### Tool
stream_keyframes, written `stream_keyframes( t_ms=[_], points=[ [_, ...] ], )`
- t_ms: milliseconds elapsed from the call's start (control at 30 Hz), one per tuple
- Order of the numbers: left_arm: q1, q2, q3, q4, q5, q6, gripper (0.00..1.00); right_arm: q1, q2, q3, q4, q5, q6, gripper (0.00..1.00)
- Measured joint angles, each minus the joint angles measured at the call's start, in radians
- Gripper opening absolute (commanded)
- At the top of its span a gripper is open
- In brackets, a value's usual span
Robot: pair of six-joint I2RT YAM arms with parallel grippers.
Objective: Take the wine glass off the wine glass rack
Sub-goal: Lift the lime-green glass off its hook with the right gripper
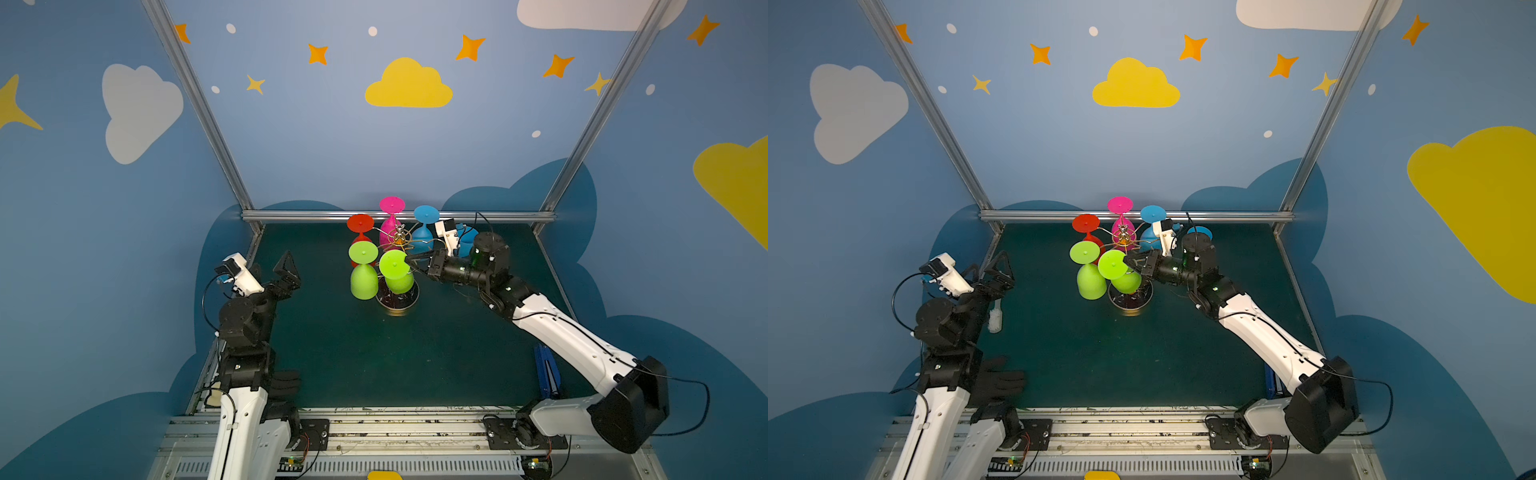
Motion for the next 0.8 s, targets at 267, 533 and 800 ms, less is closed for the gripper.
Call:
stream_keyframes(
  t_ms=[267,533,800],
  points=[
    [0.000,0.000,0.000,0.000,0.000,0.000,0.99,0.008,-0.056,0.000,-0.060,-0.008,-0.028,0.00],
    [0.000,0.000,0.000,0.000,0.000,-0.001,0.99,0.013,-0.106,-0.039,-0.112,-0.012,-0.052,0.00],
    [0.000,-0.001,0.000,-0.001,0.001,-0.001,0.98,0.016,-0.185,-0.082,-0.190,0.003,-0.083,0.00]
  ],
)
